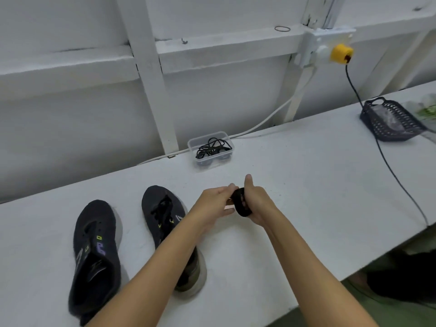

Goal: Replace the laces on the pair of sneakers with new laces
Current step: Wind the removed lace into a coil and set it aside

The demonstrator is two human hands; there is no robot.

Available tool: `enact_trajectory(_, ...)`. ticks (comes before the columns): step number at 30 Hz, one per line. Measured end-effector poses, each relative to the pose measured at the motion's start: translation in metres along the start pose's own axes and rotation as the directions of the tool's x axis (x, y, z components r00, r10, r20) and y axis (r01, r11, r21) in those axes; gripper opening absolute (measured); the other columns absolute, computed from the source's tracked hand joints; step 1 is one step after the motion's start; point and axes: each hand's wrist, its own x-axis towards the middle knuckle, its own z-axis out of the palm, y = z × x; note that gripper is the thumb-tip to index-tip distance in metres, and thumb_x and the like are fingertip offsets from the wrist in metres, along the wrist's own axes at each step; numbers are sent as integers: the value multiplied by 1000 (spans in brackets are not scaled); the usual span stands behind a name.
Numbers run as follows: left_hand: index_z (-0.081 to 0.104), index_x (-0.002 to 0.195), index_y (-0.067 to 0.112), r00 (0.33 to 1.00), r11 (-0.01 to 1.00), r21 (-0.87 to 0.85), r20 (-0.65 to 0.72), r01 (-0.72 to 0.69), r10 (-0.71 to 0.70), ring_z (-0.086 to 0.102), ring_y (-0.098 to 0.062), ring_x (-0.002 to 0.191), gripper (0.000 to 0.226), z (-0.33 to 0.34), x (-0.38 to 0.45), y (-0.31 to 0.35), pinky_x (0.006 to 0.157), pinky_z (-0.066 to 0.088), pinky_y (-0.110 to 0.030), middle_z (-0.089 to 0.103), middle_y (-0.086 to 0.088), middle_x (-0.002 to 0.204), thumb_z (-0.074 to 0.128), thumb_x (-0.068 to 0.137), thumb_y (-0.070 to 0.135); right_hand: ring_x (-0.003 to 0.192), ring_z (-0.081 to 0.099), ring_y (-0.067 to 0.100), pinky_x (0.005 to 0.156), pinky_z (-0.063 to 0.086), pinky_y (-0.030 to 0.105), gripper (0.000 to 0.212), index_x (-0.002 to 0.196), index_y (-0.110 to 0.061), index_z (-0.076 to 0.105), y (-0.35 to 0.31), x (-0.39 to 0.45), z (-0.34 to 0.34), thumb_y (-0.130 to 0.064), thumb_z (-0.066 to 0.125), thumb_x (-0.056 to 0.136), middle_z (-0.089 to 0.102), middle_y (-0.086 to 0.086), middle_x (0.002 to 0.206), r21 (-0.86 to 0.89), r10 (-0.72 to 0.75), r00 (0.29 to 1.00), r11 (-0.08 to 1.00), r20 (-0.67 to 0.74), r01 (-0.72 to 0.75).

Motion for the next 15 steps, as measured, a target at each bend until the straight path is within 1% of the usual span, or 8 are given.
enact_trajectory(2, 75, 114, 21, 998, 998, 54, 55, -21, 18, 70, -5, 104, 20, 0, 7, 0, 87, 57, -23, 76, 7, 108, 67, 96, 24, 55, 50, 18, 60, 42, 28, 67, 73, -7, 58, -1, 9, -4, -55, 25, 107, 52, 1, 54, -23, -5, 1000, 1000, 11, 6)
enact_trajectory(3, 74, 114, 20, 999, 997, 61, 43, -36, 33, 71, -6, 103, 22, 1, 13, -1, 90, 57, -24, 76, 6, 108, 71, 93, 17, 55, 50, 18, 59, 42, 29, 67, 73, -8, 58, -2, 14, -4, -56, 25, 106, 52, 1, 53, -17, -6, 1000, 1000, 19, 7)
enact_trajectory(6, 77, 107, 15, 995, 997, 61, -84, -48, 53, 74, -16, 98, 24, 3, 38, 0, 93, 58, -33, 77, -3, 103, 73, 87, 3, 51, 45, 18, 62, 42, 29, 67, 67, -8, 53, -3, 27, -4, -57, 30, 105, 49, 1, 49, 29, -49, 998, 998, 46, 48)
enact_trajectory(7, 78, 103, 16, 992, 997, 62, -114, -43, 50, 74, -18, 95, 24, 3, 47, 1, 92, 58, -34, 78, -6, 101, 72, 85, 0, 56, 50, 20, 67, 46, 32, 66, 70, -5, 56, -3, 32, -5, -57, 34, 105, 53, 4, 54, 43, -81, 995, 996, 67, 78)
enact_trajectory(9, 77, 104, 12, 986, 999, 42, -164, -16, 23, 75, -20, 92, 24, 2, 65, 3, 90, 59, -35, 77, -10, 102, 72, 84, -2, 74, 66, 28, 88, 53, 38, 63, 81, 3, 66, -3, 42, -13, -54, 50, 101, 68, 13, 72, 77, -151, 982, 987, 116, 143)
enact_trajectory(11, 77, 107, 7, 979, 999, 33, -203, 12, -5, 75, -21, 93, 25, 1, 81, 2, 90, 60, -36, 76, -12, 105, 72, 84, -1, 97, 73, 30, 100, 54, 41, 47, 99, 5, 72, 0, 50, -21, -42, 65, 97, 76, 15, 94, 90, -208, 966, 976, 155, 196)
enact_trajectory(13, 78, 105, 11, 972, 997, 60, -231, 45, -30, 75, -20, 92, 23, 3, 93, -3, 92, 59, -36, 77, -7, 101, 73, 84, 4, 101, 72, 21, 94, 56, 33, 29, 115, -5, 71, 2, 55, -28, -25, 70, 95, 77, 9, 101, 20, -247, 964, 969, 94, 246)
enact_trajectory(15, 80, 103, 17, 969, 991, 120, -243, 61, -30, 73, -17, 94, 22, 8, 100, -8, 94, 57, -34, 77, -2, 98, 72, 84, 9, 96, 71, 11, 82, 53, 21, 23, 116, -16, 71, 3, 58, -31, -19, 70, 93, 75, 0, 99, -138, -306, 952, 943, -2, 303)
